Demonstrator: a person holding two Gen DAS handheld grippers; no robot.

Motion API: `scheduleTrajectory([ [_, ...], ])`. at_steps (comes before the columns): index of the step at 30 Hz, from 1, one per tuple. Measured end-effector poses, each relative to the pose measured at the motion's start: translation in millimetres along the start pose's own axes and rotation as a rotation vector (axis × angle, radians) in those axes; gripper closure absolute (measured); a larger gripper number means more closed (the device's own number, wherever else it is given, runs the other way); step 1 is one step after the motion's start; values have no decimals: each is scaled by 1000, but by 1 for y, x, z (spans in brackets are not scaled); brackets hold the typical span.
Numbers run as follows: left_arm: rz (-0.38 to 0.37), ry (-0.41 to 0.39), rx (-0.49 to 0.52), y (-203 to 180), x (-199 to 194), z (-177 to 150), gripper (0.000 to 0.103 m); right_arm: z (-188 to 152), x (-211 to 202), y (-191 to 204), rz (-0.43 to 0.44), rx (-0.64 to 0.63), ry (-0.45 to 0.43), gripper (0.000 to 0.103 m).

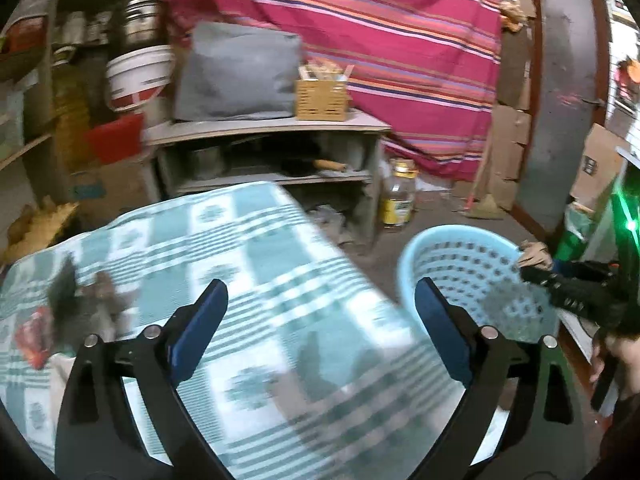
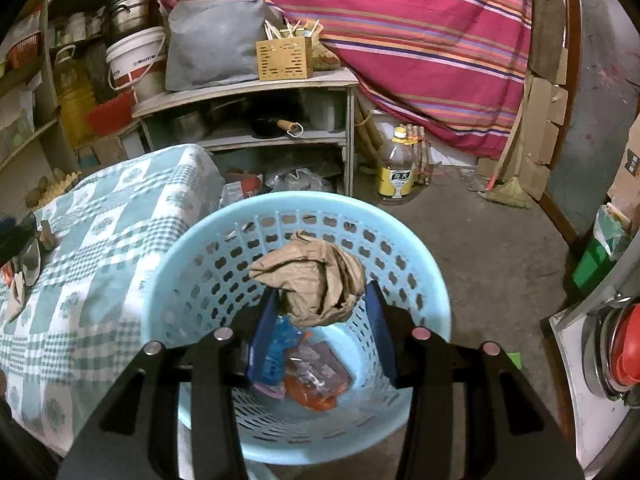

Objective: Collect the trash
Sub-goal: 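Open the left gripper to drop the blue bag while the right gripper drops the stocking, then move the left gripper back to the table and grasp the maroon scouring pad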

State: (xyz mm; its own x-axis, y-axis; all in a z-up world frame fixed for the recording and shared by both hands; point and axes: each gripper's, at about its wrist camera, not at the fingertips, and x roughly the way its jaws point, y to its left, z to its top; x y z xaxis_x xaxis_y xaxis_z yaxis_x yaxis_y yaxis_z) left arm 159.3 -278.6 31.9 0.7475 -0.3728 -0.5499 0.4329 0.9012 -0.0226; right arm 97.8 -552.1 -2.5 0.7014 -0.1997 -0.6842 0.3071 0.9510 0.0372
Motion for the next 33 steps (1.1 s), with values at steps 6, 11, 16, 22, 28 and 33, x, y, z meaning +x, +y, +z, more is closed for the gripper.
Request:
scheduleTrajectory([
  [6,100,5,-41,64,-15,-11,7,6,5,15,-35,11,-19,35],
  [11,190,9,-97,130,-28,-24,6,9,8,29,-93,16,-30,23],
  [16,288,29,-145,195,-34,-39,6,7,8,51,-95,16,-35,21],
  [22,343,90,-232,273,-35,-59,6,4,12,96,-64,-16,-30,21],
  [28,312,116,-317,317,-24,-62,6,2,25,142,-29,-49,-5,21],
  [33,261,163,-352,332,0,-62,8,-2,33,178,4,-91,16,21],
])
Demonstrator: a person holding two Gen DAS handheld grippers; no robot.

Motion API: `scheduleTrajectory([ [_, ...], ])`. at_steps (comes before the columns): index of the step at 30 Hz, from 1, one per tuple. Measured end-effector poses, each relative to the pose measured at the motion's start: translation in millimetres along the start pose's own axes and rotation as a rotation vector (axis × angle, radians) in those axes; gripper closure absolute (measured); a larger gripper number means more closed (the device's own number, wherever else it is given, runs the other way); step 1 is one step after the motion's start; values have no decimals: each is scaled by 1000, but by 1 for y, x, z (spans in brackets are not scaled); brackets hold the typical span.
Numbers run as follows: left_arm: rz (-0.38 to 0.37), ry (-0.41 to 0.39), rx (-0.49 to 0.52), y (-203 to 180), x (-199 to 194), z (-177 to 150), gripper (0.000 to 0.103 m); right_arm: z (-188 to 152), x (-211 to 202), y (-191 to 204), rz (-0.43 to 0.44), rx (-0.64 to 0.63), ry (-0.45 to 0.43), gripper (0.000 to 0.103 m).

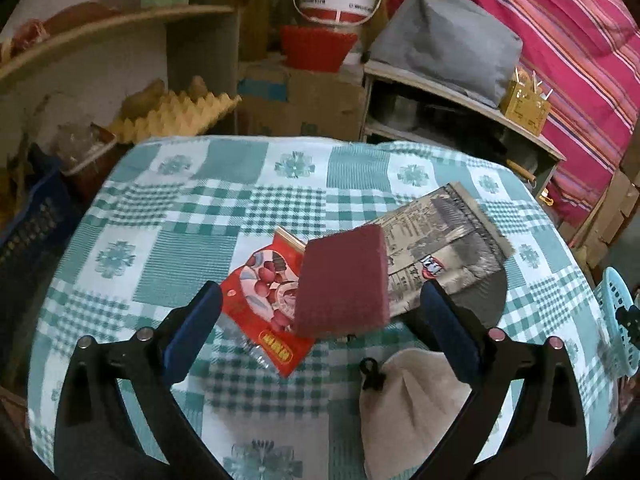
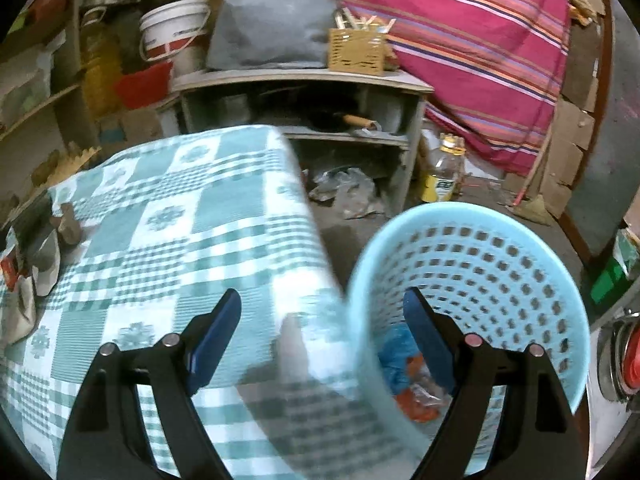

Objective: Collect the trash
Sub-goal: 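Move the left gripper back to the table and grasp the maroon scouring pad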

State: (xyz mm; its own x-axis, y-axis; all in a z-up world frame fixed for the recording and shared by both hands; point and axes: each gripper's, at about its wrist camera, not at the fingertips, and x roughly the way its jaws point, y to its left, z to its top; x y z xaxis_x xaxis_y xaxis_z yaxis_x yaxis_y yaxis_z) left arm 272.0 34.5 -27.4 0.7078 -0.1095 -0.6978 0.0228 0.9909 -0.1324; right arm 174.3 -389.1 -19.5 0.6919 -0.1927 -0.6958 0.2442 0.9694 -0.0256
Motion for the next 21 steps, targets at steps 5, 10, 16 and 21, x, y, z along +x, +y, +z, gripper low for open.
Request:
scheduleTrajectory([
  [5,-34,36,18,-4,18,0,15,0,3,22,10,-42,8,21],
  [10,-94,113,15,-6,38,-4,40,1,4,34,23,-61,13,21],
  [16,-118,101,2,-2,35,-5,45,1,-2,50,38,-90,7,21],
  [21,-114,42,-4,5,6,-1,45,4,-8,68,61,-118,-5,21],
])
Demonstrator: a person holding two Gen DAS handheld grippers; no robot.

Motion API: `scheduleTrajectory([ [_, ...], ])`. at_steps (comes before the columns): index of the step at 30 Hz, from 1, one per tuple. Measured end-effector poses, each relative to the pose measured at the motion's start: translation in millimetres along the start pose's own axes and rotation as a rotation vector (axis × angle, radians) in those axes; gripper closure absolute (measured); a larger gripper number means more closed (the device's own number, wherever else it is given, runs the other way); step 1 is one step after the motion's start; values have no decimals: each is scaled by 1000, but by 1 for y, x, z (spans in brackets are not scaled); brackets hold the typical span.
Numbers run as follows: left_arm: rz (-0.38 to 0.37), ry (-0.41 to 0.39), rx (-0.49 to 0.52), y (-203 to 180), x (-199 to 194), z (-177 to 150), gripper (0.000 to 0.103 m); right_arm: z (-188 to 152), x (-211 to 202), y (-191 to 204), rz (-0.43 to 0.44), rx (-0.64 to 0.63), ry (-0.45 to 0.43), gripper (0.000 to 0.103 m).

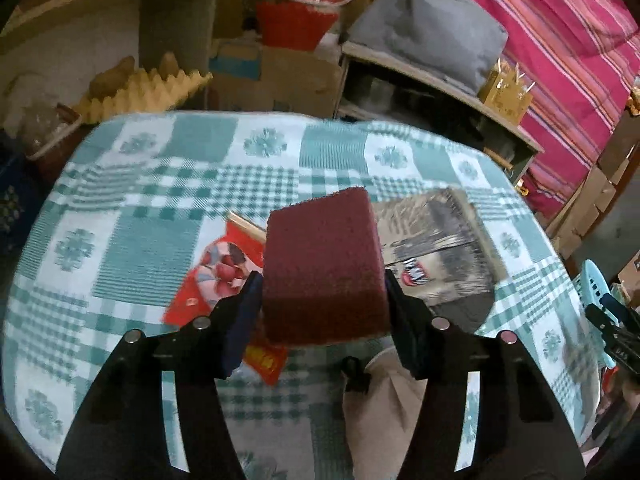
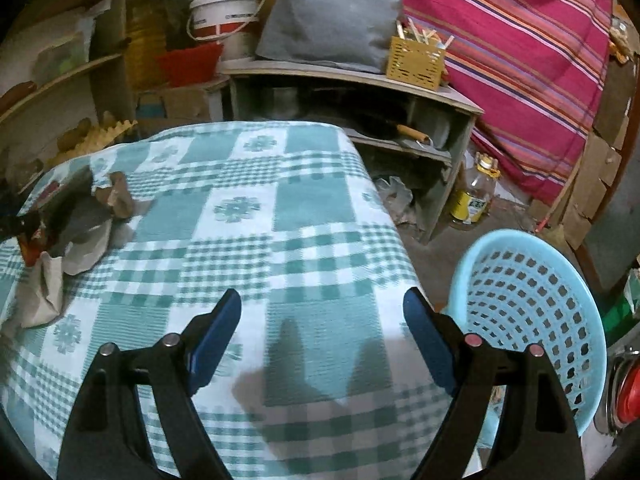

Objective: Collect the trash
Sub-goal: 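Move the left gripper back to the table and grasp the maroon scouring pad, then grasp the black rubber cone with the right gripper while the left gripper holds the pad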

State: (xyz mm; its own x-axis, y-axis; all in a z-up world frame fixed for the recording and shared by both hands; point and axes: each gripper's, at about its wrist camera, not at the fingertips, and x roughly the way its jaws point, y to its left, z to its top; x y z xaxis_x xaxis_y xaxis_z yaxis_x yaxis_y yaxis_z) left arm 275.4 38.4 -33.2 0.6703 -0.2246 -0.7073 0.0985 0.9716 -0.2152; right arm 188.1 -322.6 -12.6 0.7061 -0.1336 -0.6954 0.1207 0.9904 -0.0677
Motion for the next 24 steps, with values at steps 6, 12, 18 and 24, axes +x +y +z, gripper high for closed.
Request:
scheduleTrajectory([
  [6,54,-61,34,9,-42,-3,45,11,-9,35,52,-36,-25,21],
  [12,111,-87,38,32,-70,-18,45,21,-11,86,135,-94,-35,18],
  [18,137,-87,22,54,-83,-36,45,28,-6,141,206,-158,-36,17],
  [24,149,-99,13,68,-88,-46,45,31,8,183,228,-208,-24,8],
])
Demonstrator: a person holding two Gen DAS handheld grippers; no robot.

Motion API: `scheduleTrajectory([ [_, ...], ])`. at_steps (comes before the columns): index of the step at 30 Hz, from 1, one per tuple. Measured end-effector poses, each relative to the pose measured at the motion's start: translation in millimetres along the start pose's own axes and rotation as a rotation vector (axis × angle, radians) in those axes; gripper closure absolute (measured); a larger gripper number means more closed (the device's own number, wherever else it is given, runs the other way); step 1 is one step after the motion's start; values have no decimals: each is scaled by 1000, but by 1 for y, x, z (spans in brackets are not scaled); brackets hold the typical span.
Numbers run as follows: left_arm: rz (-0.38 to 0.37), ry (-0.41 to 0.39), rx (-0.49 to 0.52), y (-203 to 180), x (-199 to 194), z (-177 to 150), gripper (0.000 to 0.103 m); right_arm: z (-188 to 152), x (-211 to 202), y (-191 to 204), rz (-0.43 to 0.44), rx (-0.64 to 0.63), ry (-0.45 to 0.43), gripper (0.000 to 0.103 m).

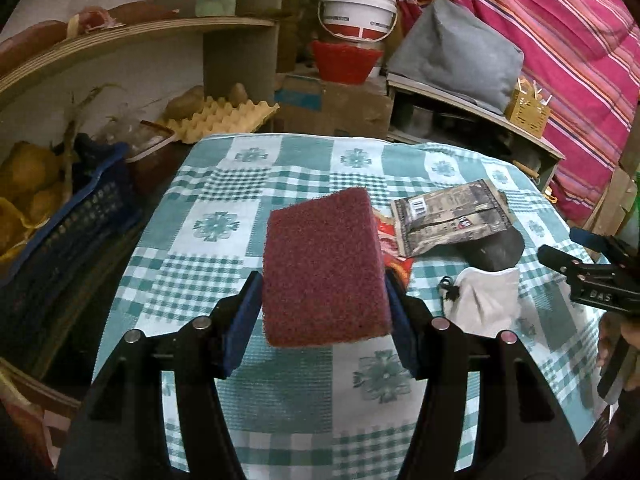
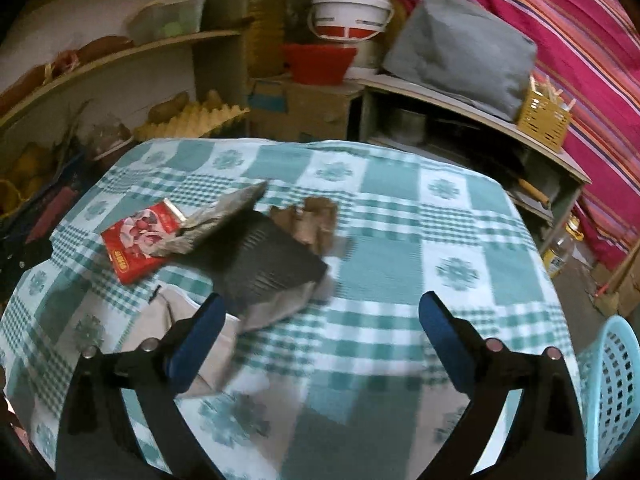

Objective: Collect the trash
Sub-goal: 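Grasp the black rubber cone with the right gripper while the left gripper holds the pad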

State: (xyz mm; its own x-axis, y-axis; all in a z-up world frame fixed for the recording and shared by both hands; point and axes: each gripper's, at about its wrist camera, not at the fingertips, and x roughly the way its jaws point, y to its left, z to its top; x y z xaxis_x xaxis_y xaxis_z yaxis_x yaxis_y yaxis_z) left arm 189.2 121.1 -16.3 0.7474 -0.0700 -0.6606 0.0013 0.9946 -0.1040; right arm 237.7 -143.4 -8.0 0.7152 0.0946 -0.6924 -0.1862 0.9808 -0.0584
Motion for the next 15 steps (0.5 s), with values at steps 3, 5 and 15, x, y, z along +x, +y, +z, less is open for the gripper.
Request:
scheduleTrajectory([
  [3,-2,0,-20,8,1,-1,45,4,13,13,2,-24,20,8],
  [5,0,1,-31,13,1,-2,45,7,23,19,-12,-40,37,8],
  [15,21,1,-39,21,4,-4,45,17,59,43,-40,-120,85,8],
])
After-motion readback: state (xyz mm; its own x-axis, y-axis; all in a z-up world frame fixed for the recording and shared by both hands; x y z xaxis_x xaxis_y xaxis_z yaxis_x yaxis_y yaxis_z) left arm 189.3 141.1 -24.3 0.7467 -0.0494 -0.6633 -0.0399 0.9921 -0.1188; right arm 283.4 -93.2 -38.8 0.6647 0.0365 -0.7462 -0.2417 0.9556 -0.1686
